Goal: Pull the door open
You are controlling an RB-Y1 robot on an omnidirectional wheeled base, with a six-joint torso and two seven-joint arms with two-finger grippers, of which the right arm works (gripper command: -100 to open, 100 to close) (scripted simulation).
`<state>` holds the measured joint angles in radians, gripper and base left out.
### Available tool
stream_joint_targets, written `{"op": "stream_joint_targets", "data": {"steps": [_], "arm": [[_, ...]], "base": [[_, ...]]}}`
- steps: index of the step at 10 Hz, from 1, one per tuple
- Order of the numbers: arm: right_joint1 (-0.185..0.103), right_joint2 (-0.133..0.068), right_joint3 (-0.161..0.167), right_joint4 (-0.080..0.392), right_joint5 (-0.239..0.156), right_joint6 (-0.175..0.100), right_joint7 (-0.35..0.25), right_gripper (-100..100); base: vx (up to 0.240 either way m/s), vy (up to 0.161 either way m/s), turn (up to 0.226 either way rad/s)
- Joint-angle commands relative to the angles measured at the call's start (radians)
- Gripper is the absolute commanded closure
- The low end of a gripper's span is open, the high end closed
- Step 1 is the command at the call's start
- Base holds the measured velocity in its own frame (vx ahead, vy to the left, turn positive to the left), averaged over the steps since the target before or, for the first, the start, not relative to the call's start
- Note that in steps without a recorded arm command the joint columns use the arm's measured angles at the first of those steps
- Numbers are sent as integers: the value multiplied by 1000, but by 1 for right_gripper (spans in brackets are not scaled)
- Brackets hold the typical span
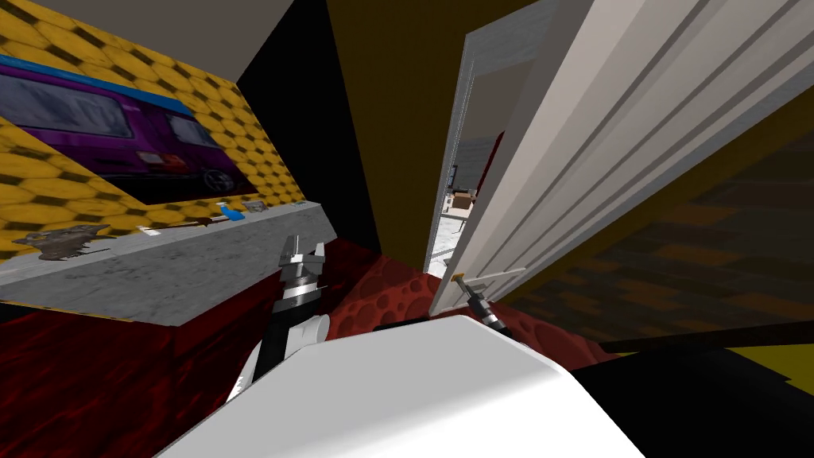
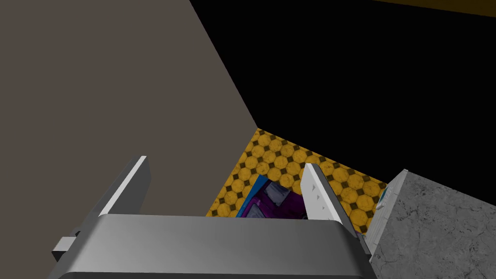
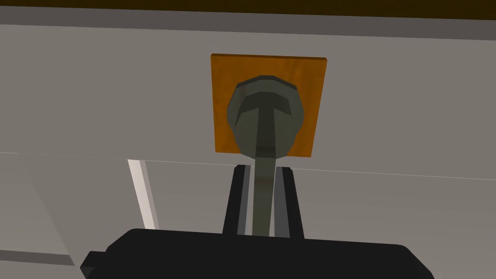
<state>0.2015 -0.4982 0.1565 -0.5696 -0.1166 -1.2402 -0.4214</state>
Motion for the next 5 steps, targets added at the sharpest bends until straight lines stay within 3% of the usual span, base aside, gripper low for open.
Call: {"op": "stream_joint_targets", "data": {"steps": [1,4,5], "arm": [[-4,6,18,-17,-12,19,17,100],[-8,10,55,-75,-48,73,56,100],[-9,11,61,-84,-54,81,63,100]], "base": [[-223,-59,80],[-252,-74,80],[-150,-69,51]]}}
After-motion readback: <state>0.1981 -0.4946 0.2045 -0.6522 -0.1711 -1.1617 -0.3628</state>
